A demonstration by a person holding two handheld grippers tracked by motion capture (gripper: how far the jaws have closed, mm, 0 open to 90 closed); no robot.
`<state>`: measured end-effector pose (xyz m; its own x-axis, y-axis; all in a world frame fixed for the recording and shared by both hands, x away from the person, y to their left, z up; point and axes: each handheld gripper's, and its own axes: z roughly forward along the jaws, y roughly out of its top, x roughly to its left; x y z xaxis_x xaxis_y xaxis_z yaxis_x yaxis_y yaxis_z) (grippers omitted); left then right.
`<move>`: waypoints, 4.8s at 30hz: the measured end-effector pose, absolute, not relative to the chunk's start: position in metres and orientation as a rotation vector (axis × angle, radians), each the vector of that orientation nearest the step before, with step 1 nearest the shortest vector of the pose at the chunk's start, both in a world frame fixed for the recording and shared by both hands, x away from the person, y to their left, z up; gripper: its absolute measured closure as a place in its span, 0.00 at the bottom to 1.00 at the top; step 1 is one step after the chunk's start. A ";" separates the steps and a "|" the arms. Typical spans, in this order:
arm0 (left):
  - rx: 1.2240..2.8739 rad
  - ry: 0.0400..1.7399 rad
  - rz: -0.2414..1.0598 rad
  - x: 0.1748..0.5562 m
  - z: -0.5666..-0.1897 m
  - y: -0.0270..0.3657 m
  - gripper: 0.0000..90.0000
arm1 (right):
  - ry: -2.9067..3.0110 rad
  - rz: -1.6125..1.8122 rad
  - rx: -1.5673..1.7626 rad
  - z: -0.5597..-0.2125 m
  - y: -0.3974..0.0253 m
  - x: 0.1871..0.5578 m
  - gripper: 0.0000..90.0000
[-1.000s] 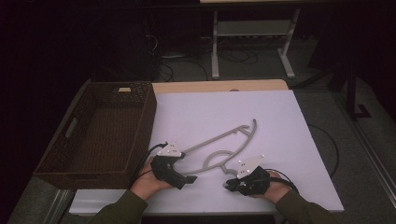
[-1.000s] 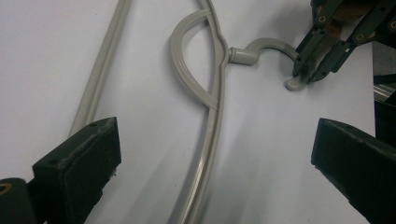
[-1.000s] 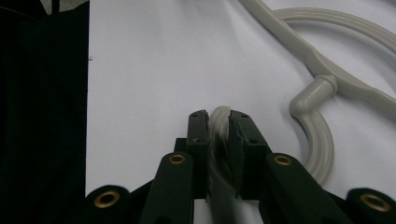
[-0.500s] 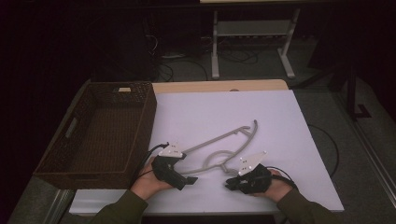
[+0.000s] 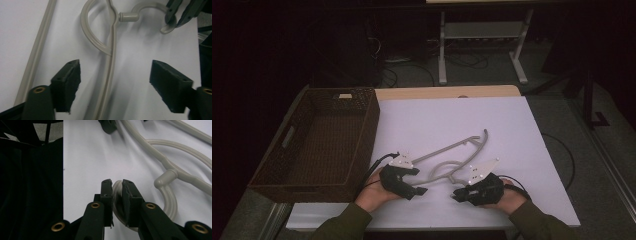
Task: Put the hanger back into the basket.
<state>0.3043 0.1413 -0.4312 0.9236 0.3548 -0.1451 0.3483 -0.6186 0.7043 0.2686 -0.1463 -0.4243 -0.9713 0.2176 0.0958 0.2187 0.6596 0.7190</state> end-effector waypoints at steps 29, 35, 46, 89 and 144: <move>2.390 0.435 -0.021 0.319 -0.438 0.118 0.88 | -2.835 -1.297 -0.369 -0.411 -0.147 0.268 0.88; 2.388 0.398 -0.038 0.319 -0.438 0.119 0.90 | -2.810 -1.307 -0.380 -0.410 -0.148 0.268 0.88; 2.396 0.399 -0.032 0.318 -0.438 0.119 0.91 | -2.794 -1.387 -0.453 -0.408 -0.151 0.269 0.46; 2.273 0.574 -0.001 0.337 -0.342 0.129 0.91 | -2.771 -1.623 -1.083 -0.412 -0.242 0.256 0.05; 2.122 0.900 0.193 0.333 -0.263 0.343 0.91 | -2.765 -1.650 -1.139 -0.413 -0.244 0.262 0.02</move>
<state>0.3333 0.3434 -0.2631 0.7348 0.6596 -0.1583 0.5366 -0.4224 0.7305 0.2620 -0.2444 -0.4132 -0.7443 0.6608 0.0970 0.3993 0.3239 0.8577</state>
